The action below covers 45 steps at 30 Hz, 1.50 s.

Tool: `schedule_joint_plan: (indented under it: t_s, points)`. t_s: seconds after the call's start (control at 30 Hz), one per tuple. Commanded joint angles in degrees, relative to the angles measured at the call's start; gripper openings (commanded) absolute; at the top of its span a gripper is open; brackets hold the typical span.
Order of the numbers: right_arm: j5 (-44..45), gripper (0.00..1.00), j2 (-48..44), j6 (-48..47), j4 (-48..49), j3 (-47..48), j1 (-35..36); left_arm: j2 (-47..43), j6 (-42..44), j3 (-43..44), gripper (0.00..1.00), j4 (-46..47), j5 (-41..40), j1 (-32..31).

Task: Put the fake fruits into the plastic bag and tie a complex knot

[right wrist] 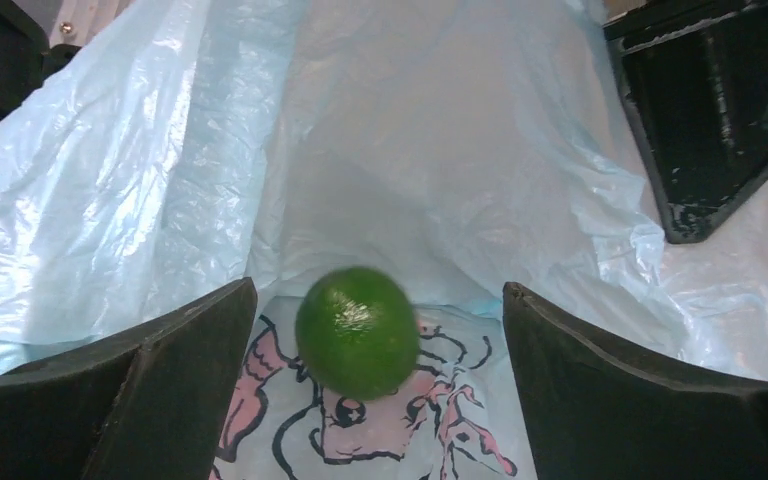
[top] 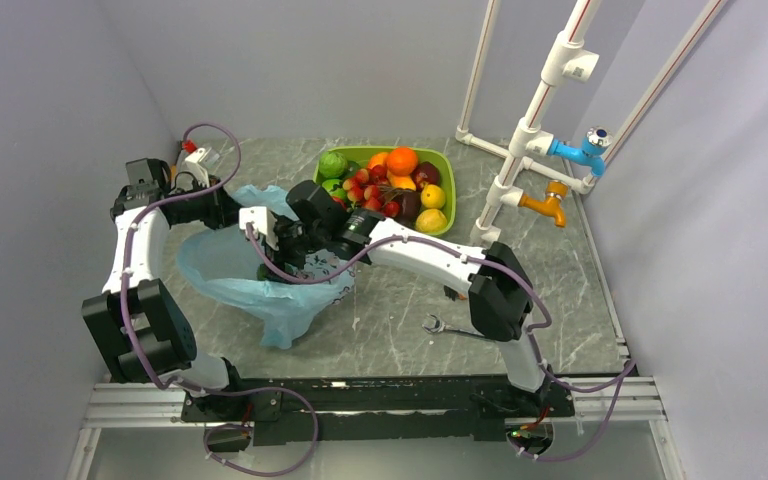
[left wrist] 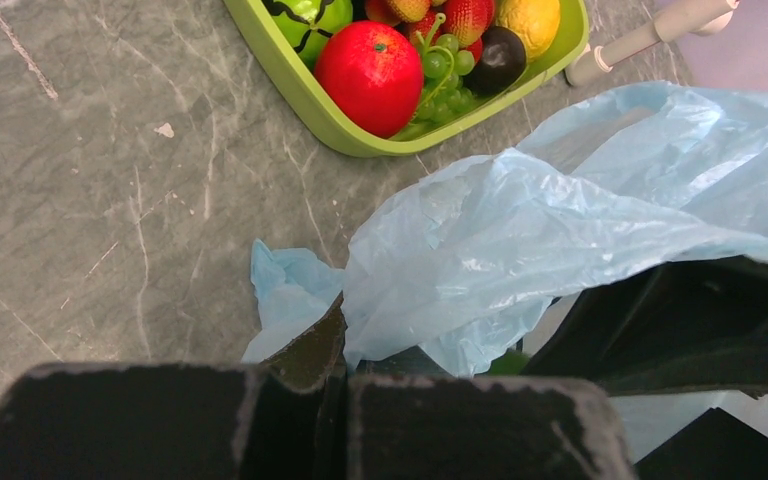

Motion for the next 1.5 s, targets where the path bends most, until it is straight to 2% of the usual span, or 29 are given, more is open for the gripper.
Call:
schedule_joint_plan:
  t_s: [0.0,0.17,0.27,0.43,0.57,0.67,0.77,0.93,1.07,1.17,1.47]
  points:
    - [0.35,0.99,-3.19,0.67,1.43,4.89,-0.34,0.65,0.84,1.05,0.00,0.35,1.72,0.13]
    - [-2.15,0.99,-4.32,6.37,-0.53,13.85,-2.52,1.02,1.94,1.57,0.00,-0.57,1.32,0.18]
    - [-4.74,0.97,-7.19,11.81,1.14,15.35,-6.22,1.20,2.49,1.60,0.00,-0.91,1.14,0.18]
    - [-6.69,0.96,-13.04,18.24,2.07,11.34,-14.26,1.32,3.02,1.96,0.00,-1.49,0.77,0.13]
    - [-4.05,0.96,-17.11,16.10,-1.24,3.48,-21.02,1.64,2.56,2.38,0.00,-1.12,0.77,0.18]
    - [3.43,0.93,-16.91,12.78,-5.39,0.65,-24.41,1.97,2.45,2.84,0.00,-1.32,0.78,0.18]
    - [8.88,0.93,-12.64,12.70,-9.20,2.55,-27.87,2.12,2.77,3.29,0.00,-1.75,0.60,0.14]
    - [10.68,0.96,-4.59,14.56,-8.61,8.23,-30.38,2.66,3.28,3.38,0.00,-2.29,0.58,0.13]
    - [9.52,0.98,6.70,18.37,-8.12,19.90,-29.76,3.99,3.67,4.45,0.00,-2.88,0.34,0.18]
    - [9.52,1.00,12.38,21.95,-3.91,24.66,-29.15,4.17,3.35,4.85,0.00,-2.47,0.16,0.14]
    - [9.49,1.00,20.68,25.98,5.76,28.63,-28.06,3.86,5.90,4.30,0.00,-4.55,-0.39,0.16]
